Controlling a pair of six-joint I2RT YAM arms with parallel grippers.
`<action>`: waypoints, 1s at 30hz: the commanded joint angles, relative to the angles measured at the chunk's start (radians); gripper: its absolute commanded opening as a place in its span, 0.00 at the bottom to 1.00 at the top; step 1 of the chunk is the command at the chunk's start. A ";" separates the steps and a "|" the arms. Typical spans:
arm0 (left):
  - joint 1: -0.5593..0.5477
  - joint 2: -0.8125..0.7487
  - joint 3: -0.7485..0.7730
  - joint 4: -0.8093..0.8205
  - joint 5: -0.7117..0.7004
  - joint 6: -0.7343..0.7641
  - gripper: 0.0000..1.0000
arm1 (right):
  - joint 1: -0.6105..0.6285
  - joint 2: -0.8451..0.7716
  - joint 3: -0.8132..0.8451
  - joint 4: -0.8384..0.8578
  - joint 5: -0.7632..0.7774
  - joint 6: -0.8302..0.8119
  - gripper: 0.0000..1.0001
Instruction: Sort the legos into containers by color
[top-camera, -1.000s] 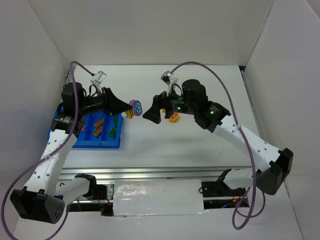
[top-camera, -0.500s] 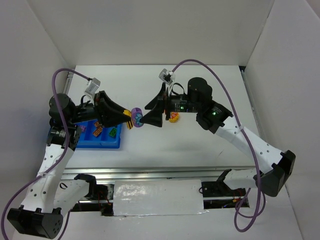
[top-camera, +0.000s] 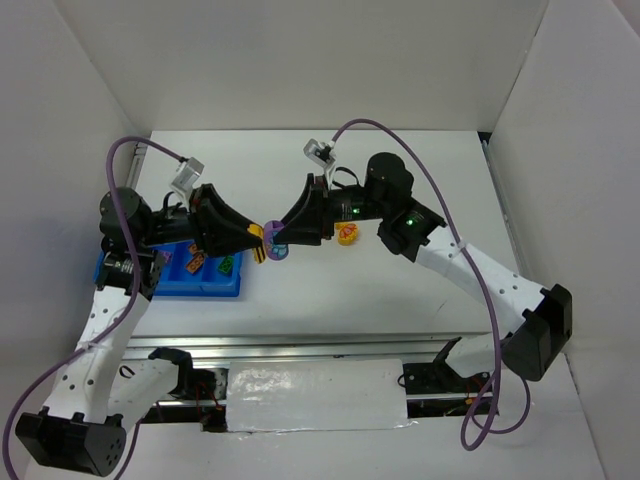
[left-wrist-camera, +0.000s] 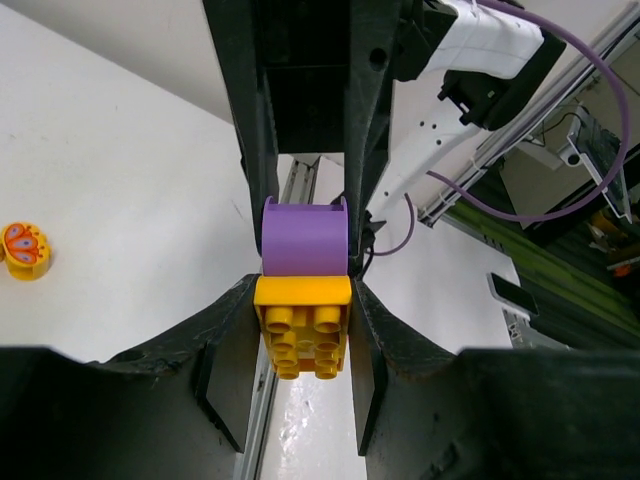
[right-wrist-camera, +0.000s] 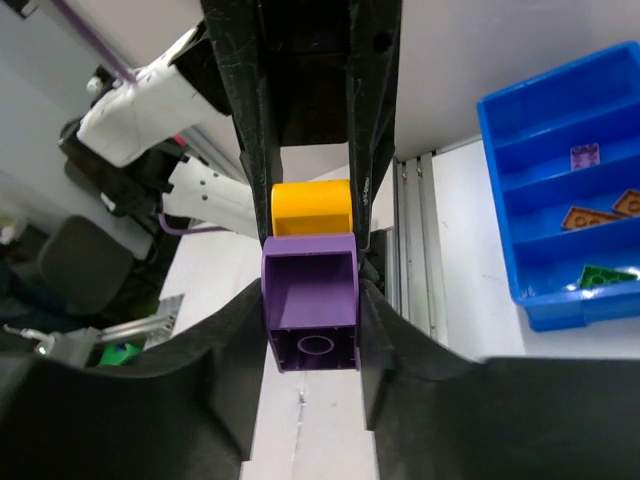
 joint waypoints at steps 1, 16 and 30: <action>-0.005 0.011 0.034 0.071 0.002 -0.004 0.00 | 0.003 0.002 -0.017 0.117 -0.064 0.063 0.36; -0.005 0.020 0.084 -0.046 -0.009 0.101 0.00 | -0.020 -0.015 -0.069 0.169 -0.084 0.049 0.00; -0.004 0.021 0.138 -0.117 -0.015 0.203 0.00 | -0.196 -0.131 -0.158 0.178 -0.157 0.027 0.00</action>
